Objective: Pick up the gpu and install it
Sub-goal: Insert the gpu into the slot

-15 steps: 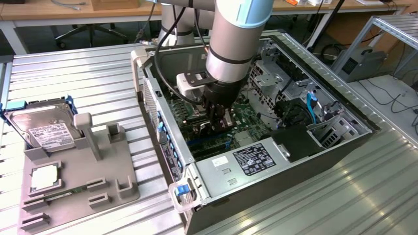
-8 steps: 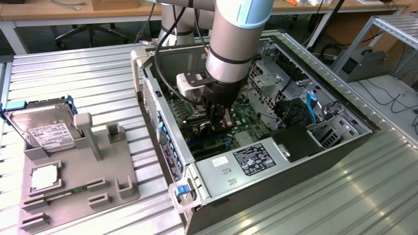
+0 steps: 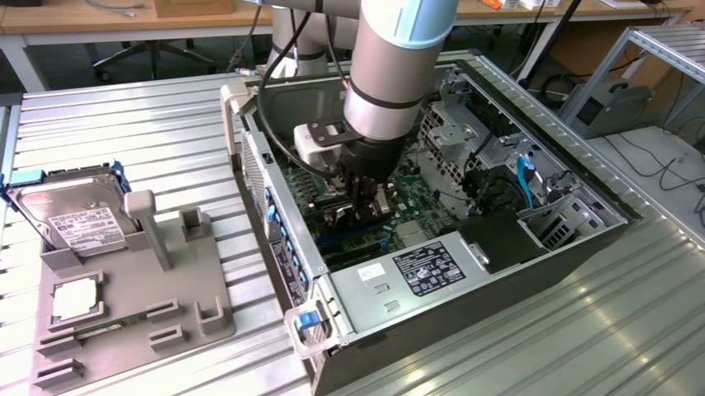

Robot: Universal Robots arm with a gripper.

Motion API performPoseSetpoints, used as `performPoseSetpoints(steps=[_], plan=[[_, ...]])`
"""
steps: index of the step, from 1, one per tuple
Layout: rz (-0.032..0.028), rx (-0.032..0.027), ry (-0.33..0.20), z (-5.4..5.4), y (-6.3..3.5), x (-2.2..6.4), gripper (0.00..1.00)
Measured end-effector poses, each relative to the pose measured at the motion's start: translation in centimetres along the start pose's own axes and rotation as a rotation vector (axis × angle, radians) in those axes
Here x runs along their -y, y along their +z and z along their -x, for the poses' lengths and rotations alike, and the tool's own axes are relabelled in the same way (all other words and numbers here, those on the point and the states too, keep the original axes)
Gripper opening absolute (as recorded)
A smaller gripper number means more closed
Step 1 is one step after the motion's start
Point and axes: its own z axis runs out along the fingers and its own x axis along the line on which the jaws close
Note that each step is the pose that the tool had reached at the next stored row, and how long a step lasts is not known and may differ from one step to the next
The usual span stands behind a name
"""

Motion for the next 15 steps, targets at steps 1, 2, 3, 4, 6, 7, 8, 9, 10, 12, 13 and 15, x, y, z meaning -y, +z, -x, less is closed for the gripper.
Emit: performPoseSetpoints(steps=[1,2,3,4,6,7,8,9,10,12,13,15], plan=[[0.0001,0.0001,0.0,0.0,0.0,0.0,0.27],[0.0001,0.0,0.0,-0.01,0.03,-0.02,0.27],[0.0004,-0.0001,0.0,-0.02,0.12,-0.03,0.27],[0.0006,-0.0001,0.0,-0.02,0.22,-0.03,0.27],[0.0003,-0.0001,0.0,-0.02,0.29,-0.03,0.27],[0.0002,0.0002,0.0,-0.02,0.3,-0.02,0.27],[0.0002,0.0003,0.0,-0.02,0.3,-0.02,0.27],[0.0001,0.0004,0.0,-0.02,0.31,-0.02,0.27],[0.0001,0.0004,0.0,-0.02,0.3,-0.02,0.27],[0.0002,0.0004,0.0,-0.02,0.3,-0.02,0.27],[0.0002,0.0004,0.0,-0.02,0.3,-0.02,0.27],[0.0001,0.0006,0.0,-0.02,0.25,-0.02,0.27]])
